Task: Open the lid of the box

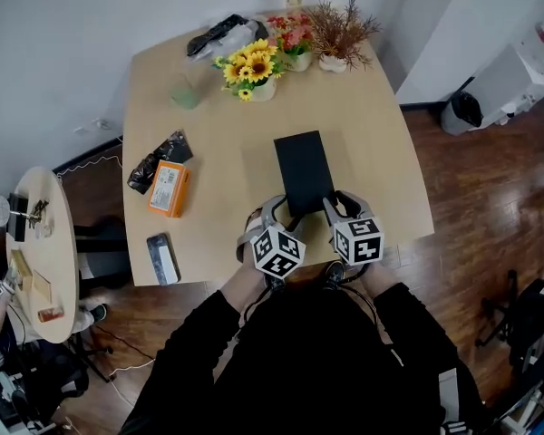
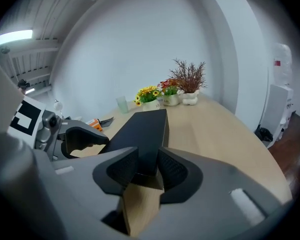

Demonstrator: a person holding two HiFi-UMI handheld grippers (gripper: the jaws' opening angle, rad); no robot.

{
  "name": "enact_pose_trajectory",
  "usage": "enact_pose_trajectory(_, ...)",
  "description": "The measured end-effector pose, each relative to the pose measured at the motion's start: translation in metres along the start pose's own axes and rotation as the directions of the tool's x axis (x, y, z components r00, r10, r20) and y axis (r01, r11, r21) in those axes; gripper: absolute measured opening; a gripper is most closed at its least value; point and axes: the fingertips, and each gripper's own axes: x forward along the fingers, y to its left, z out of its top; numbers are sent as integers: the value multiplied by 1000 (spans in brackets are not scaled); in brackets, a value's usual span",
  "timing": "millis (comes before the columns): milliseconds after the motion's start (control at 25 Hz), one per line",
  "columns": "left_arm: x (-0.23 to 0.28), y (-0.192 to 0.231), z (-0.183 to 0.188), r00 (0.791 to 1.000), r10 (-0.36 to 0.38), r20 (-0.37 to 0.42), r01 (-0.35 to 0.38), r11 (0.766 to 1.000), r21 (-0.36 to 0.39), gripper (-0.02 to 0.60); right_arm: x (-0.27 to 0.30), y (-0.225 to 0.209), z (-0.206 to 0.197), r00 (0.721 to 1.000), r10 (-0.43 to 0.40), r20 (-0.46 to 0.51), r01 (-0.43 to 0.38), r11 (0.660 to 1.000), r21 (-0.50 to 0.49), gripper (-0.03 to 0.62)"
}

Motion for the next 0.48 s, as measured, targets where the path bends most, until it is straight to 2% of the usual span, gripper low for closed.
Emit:
enact_pose_trajectory(200,3,3,1,999,19,-32,-18,999,26,236,1,3,4,996,-87,-21,83,986,-147,114)
enact_pose_trajectory(240,3,3,1,999,23,-35,-21,999,36,236,0,6,6,994,-108,-17,102,973,-205,106)
enact_pose_trajectory(280,3,1,2,999,23,-36,-22,999,49,236,-2,14,10,993,-114,-6,108,955,-277,1)
enact_pose_trajectory(360,4,-4,5,999,17,-38,-14,996,84,225,-5,42,20,997,-69,26,74,914,-399,0)
enact_pose_trajectory(400,5,-7,6,999,13,-39,-10,995,96,221,-7,55,25,998,-36,43,50,908,-415,0)
enact_pose_trajectory(440,4,-8,6,999,11,-37,-7,995,98,216,-9,62,29,998,-9,60,32,922,-387,2)
enact_pose_trajectory(480,3,-8,6,999,9,-35,-6,996,87,215,-11,60,32,997,4,75,20,949,-315,2)
